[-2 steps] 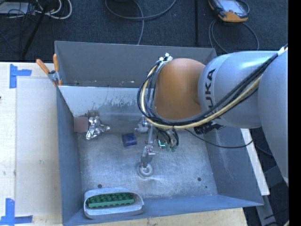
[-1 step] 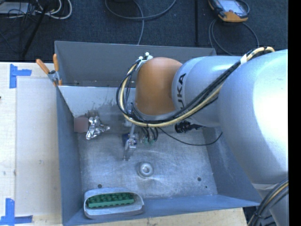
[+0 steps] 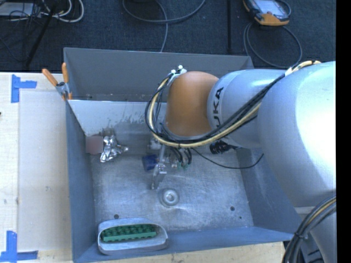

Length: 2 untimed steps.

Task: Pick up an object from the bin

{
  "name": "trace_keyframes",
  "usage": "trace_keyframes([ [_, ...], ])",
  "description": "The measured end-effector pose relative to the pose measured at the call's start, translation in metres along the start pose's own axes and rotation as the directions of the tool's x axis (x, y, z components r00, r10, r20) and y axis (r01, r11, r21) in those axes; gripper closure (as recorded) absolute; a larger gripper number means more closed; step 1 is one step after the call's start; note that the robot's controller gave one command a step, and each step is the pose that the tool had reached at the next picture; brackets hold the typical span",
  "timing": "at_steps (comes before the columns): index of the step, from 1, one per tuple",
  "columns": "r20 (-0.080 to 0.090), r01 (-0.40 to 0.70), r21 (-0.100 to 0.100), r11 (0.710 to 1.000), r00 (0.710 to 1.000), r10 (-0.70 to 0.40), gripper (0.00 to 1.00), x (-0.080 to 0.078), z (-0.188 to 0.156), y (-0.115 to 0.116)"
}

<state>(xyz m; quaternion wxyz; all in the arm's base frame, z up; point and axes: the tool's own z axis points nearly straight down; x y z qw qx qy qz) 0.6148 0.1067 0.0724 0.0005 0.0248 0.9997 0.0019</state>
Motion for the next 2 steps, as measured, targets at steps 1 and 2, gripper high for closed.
trace_keyframes([
  [1, 0.001, -0.001, 0.000, 1.000, 1.000, 0.001, 1.00, -0.001, -0.002, 0.000],
  [2, 0.008, 0.038, 0.002, 0.999, 0.999, -0.038, 1.00, 0.001, -0.144, -0.002],
])
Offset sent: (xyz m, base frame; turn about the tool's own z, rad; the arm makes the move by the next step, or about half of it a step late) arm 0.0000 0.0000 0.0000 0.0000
